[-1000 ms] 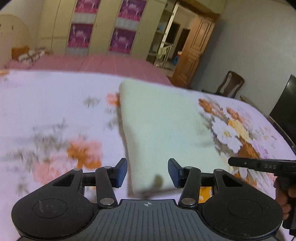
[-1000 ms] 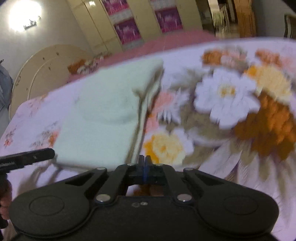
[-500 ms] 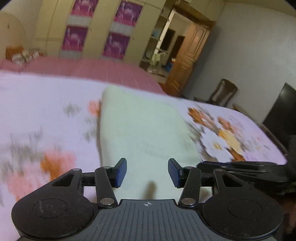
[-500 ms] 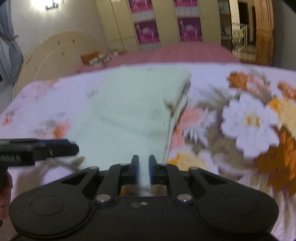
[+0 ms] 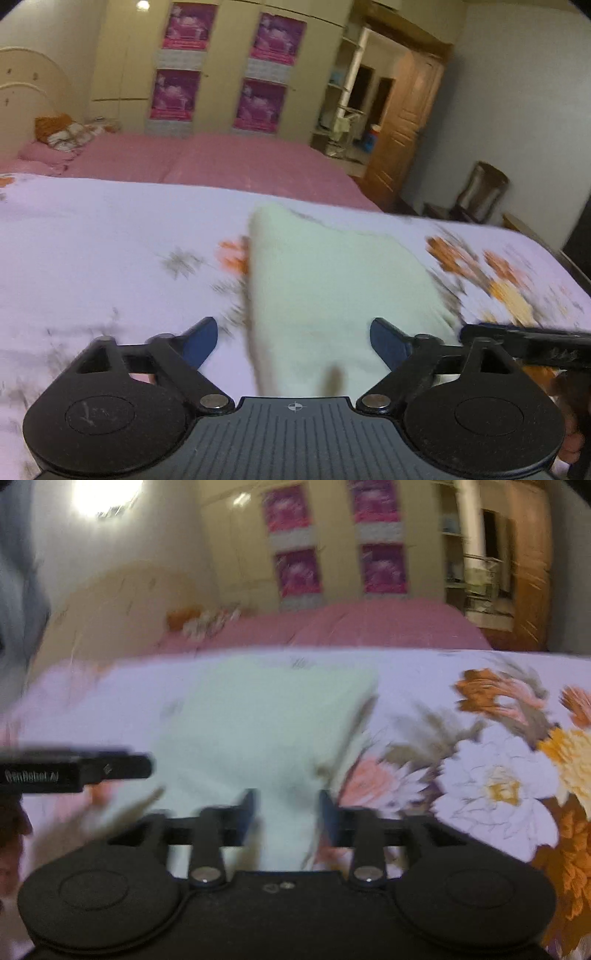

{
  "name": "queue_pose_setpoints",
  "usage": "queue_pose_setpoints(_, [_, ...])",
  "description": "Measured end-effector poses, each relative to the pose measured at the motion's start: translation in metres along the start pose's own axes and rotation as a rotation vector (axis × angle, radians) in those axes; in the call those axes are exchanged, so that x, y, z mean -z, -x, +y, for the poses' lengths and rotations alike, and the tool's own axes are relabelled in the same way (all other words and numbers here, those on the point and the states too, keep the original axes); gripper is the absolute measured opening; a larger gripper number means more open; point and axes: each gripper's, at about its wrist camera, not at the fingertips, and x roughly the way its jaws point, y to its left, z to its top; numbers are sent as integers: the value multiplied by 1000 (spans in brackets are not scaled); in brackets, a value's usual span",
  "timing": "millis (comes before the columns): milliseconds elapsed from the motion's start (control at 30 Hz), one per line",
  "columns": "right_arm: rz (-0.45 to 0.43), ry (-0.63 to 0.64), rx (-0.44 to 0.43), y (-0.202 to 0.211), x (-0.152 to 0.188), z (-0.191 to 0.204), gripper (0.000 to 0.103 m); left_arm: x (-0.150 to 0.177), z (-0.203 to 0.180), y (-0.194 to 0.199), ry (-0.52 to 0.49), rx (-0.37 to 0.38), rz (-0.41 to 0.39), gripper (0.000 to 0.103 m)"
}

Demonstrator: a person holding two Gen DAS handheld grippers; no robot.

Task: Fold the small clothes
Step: 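Pinch the folded edge again with the right gripper and release, then pinch the folded sweater edge with both grippers and press it flat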

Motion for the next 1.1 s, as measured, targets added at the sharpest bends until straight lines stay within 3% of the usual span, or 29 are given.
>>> queue_pose_setpoints(200, [29, -355, -137, -26, -14, -70, 55, -10, 26, -40, 167, 119, 111, 86])
queue_pose_setpoints(267, [41, -436, -196, -35, -14, -77, 56, -3, 30, -54, 203, 138, 152, 74])
queue_pose_setpoints(367, [113, -510, -232, -59, -10, -87, 62, 6, 35, -72, 274, 186, 175, 73])
queue_pose_setpoints(467, [122, -492, -267, -70, -9, -83, 61, 7, 27, -78, 264, 178, 174, 73])
queue_pose_setpoints(567, [152, -450, -281, -81, -10, -71, 51, 3, 15, -85, 223, 150, 176, 73])
queue_pose_setpoints(633, [148, -417, -252, -82, -11, -64, 40, 1, 3, -86, 159, 105, 178, 69])
queue_pose_setpoints(767, [124, -372, -191, -77, -11, -51, 35, -5, -26, -83, 34, 29, 159, 46])
queue_pose_setpoints(833, [110, -308, -144, -75, -13, -38, 33, -8, -40, -79, -40, -13, 150, 42])
queue_pose_setpoints(933, [94, -214, -80, -73, -16, -20, 30, -11, -54, -73, -128, -69, 140, 39])
queue_pose_setpoints(1100, [98, -182, -41, -72, -17, -11, 30, -16, -58, -73, -130, -88, 139, 39])
